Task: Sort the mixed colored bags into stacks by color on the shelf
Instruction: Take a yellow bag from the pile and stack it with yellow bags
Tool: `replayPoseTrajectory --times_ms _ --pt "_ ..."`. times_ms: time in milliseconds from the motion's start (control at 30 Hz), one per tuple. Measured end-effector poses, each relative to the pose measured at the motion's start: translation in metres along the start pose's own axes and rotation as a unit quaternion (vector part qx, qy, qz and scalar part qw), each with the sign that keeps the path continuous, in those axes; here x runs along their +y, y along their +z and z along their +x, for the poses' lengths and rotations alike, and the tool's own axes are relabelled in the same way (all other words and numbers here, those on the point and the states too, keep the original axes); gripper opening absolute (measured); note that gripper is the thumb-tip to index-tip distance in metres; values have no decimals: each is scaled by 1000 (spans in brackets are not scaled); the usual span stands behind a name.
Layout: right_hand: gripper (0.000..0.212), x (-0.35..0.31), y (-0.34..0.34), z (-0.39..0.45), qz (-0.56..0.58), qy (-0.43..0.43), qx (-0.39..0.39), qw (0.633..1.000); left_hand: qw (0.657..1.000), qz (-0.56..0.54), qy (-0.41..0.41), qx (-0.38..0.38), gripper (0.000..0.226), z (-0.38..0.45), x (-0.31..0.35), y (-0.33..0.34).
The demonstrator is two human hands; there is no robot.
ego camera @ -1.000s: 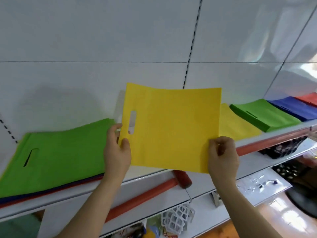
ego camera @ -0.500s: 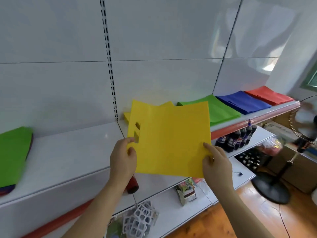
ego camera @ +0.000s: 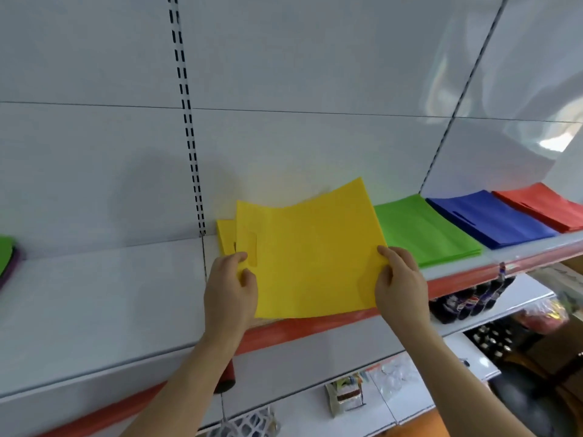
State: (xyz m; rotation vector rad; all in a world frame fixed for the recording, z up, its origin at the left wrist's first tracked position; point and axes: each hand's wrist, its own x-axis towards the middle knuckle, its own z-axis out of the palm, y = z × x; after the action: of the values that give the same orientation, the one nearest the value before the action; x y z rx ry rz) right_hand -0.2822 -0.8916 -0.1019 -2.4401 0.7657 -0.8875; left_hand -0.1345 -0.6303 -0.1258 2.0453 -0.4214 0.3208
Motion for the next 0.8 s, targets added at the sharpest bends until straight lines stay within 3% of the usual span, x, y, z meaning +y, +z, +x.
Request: replayPoseTrajectory --times_ms 233,500,633,800 --pt "45 14 44 53 -7 -56 -80 995 986 166 -30 -4 43 11 -4 16" --pt "46 34 77 84 -46 -127 -195 971 935 340 -89 -40 36 21 -1 25" --pt "43 40 85 89 -79 -138 -233 959 915 391 -87 -55 28 22 2 31" --pt "50 40 86 84 -118 -132 -253 951 905 405 -100 -85 42 25 0 30"
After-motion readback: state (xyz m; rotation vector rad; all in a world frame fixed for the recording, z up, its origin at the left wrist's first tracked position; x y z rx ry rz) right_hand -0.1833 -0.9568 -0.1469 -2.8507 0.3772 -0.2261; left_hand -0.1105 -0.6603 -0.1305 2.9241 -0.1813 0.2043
